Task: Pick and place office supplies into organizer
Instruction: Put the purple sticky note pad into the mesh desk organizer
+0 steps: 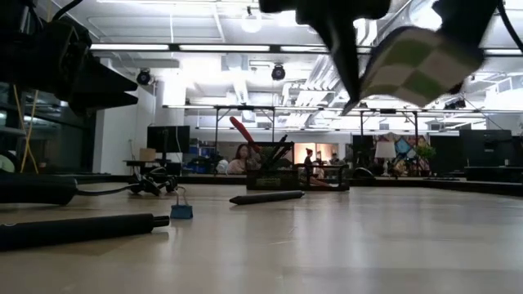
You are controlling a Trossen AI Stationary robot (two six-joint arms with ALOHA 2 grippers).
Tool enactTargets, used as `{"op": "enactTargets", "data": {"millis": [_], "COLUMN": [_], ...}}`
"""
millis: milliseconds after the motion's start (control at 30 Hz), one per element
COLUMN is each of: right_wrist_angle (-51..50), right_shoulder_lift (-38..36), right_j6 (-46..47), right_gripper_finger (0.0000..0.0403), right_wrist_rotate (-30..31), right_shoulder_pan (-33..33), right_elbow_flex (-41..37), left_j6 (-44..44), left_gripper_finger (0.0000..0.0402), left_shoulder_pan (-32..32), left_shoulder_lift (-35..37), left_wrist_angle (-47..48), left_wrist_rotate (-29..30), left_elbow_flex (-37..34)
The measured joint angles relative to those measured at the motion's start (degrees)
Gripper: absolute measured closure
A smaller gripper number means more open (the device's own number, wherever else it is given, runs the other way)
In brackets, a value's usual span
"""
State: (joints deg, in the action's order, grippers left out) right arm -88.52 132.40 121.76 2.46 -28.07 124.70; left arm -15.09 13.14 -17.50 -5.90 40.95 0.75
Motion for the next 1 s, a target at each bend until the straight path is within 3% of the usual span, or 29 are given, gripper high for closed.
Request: {"op": "enactTargets", "data": {"millis": [333, 733, 1000], "right_wrist_angle": [0.07, 15.15, 18.91], "right_shoulder_lift": [-1.31, 0.64, -1.52], "right_j6": [-6.91, -28.16, -30.81], "right_gripper_finger": [0.0108, 0.0108, 0.0107], "right_wrist_rotate": [-0.86, -10.95, -14.99], "right_shoulder_pan": [6.17, 15.28, 18.27], "right_elbow_flex": [0.02, -0.13, -10.95], "left_j6": [0.0, 0.0, 0.01], "left_gripper_finger": [0.0169, 0.0169, 0.0169], "left_shoulder_pan": [0.01, 0.01, -0.01], "left_shoulder_lift": [0.0, 0.0, 0.0], "left_wrist_angle": [-0.01, 0.01, -0.03], "left_wrist_rotate": [0.0, -0.01, 0.0], "left_elbow_flex": [0.0, 0.0, 0.0]}}
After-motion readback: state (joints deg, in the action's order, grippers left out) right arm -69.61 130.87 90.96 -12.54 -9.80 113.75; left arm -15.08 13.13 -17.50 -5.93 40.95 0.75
